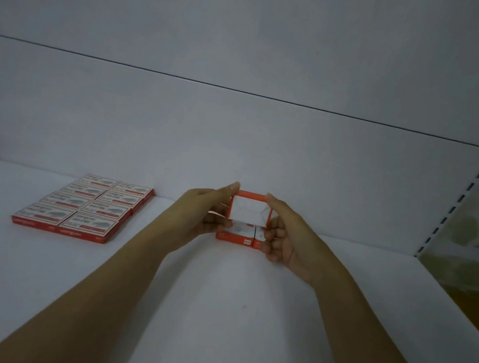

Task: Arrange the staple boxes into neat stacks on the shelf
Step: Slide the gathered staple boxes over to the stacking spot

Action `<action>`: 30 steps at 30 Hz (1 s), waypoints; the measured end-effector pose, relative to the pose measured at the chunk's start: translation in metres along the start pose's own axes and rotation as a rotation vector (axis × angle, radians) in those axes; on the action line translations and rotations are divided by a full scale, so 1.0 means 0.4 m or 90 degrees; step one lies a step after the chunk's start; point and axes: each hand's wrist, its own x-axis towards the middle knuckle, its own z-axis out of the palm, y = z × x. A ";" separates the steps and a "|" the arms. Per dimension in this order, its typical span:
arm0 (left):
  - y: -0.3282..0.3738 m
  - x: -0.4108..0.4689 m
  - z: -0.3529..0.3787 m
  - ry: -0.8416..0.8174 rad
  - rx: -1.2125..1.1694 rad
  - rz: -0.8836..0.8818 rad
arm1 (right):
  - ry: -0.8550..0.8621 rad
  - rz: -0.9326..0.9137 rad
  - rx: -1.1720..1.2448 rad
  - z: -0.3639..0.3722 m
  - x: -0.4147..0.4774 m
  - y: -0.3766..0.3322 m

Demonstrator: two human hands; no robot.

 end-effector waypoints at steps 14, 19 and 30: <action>-0.007 -0.022 -0.005 0.032 0.132 0.221 | -0.011 -0.300 -0.121 -0.017 0.005 0.017; -0.006 -0.022 0.000 0.042 0.161 0.245 | 0.007 -0.307 -0.143 -0.014 0.011 0.020; -0.025 -0.001 0.002 0.062 0.245 0.293 | 0.014 -0.427 -0.186 0.029 -0.027 0.000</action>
